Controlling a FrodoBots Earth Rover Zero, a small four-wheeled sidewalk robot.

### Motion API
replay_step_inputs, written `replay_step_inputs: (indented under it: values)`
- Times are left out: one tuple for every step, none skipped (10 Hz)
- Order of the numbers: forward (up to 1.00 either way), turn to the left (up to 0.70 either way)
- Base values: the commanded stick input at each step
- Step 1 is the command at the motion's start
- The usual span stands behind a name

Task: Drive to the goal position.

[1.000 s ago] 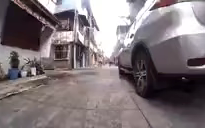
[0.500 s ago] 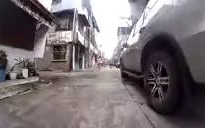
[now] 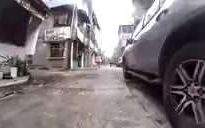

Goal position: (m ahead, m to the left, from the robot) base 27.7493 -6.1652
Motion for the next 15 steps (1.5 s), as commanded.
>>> replay_step_inputs:
  values:
    - [1.0, 0.0]
    - [1.0, 0.0]
    - [1.0, 0.0]
    - [1.0, 0.0]
    - [1.0, 0.0]
    - [1.0, 0.0]
    - [1.0, 0.0]
    - [1.0, 0.0]
    - [1.0, 0.0]
    - [1.0, 0.0]
    - [1.0, 0.0]
    - [1.0, 0.0]
    - [1.0, 0.0]
    - [1.0, 0.0]
    - [1.0, 0.0]
